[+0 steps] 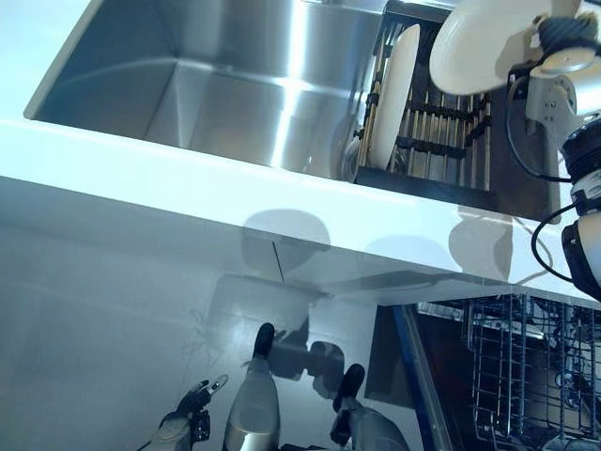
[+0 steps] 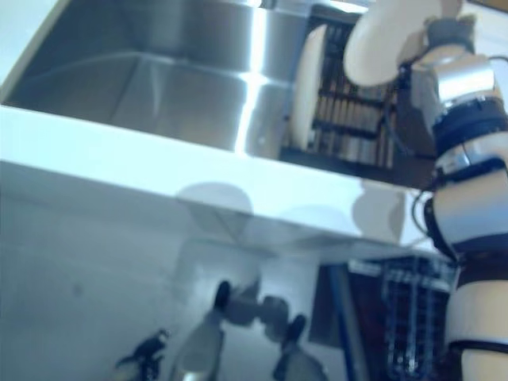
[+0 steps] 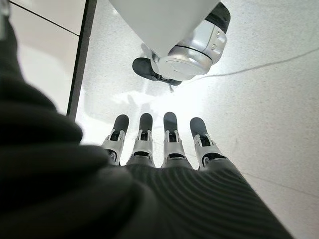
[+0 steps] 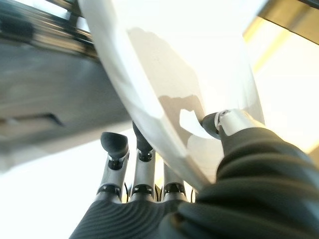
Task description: Take plates into dishwasher
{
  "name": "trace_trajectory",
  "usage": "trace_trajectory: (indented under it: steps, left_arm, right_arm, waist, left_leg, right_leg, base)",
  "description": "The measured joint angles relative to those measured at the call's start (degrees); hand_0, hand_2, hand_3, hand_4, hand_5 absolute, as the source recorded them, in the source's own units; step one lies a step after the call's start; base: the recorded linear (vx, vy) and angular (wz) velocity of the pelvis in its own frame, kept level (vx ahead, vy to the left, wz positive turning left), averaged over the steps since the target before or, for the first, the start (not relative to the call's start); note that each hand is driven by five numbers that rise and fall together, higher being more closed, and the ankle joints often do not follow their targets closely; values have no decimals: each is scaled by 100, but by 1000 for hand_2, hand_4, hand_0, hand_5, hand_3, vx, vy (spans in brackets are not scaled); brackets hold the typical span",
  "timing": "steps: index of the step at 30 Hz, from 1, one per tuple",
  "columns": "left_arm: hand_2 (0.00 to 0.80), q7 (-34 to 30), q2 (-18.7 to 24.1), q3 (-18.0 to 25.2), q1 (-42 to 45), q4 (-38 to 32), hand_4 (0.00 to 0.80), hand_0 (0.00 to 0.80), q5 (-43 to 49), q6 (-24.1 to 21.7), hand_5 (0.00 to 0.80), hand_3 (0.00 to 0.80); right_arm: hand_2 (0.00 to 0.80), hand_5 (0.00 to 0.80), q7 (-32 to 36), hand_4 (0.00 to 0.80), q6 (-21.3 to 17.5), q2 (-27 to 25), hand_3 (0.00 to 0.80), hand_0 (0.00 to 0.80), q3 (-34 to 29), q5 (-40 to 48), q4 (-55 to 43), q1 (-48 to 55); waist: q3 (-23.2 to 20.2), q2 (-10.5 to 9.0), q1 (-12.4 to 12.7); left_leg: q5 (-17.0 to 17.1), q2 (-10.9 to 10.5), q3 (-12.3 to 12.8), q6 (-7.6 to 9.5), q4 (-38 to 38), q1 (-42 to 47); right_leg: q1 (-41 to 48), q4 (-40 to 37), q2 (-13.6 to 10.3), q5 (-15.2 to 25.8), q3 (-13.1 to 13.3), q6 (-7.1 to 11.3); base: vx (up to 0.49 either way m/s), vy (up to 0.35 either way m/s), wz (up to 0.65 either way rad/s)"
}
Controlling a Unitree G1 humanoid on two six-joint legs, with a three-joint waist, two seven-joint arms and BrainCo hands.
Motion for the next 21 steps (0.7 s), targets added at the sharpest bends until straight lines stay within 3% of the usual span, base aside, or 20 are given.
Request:
trace_trajectory:
  steps: [6,11,15,21]
  left_arm:
    - [0,3,3,16,45,-46,0,0,53,7,0,0]
    - [0,3,12,23,146,-39,0,0,57,11,0,0]
    - [0,0,55,23,316,-36,0,0,198,14,0,0]
    - [0,-16,109,22,585,-34,0,0,281,122,0,0]
  right_arm:
    - [800,800,-24,800,-31,-238,800,800,38,-120,-150,-204]
    - [800,800,24,800,-29,-332,800,800,259,-380,-230,-215]
    - [800,800,167,800,-32,-362,800,800,484,-593,-249,-248]
    - [800,800,814,800,-48,-538,800,800,948,-1178,-548,-257]
  waist:
    - [-91,-74,-5]
    - [-440,-250,-35]
    - [-817,-444,-43]
    - [-1342,-646,-337]
  left_leg:
    - [6,-12,14,8,-21,156]
    - [4,-3,53,10,-32,210]
    - [-27,39,282,4,-37,384]
    - [-86,84,554,2,-41,549]
  right_leg:
    - [145,0,-17,3,4,11]
    - [169,-1,-24,1,33,14]
    - [239,-3,-20,4,185,7]
    - [218,-20,-10,21,433,7]
  base:
    - [27,-36,0]
    - [23,-40,-4]
    - [16,-57,-18]
    - [-17,-37,-24]
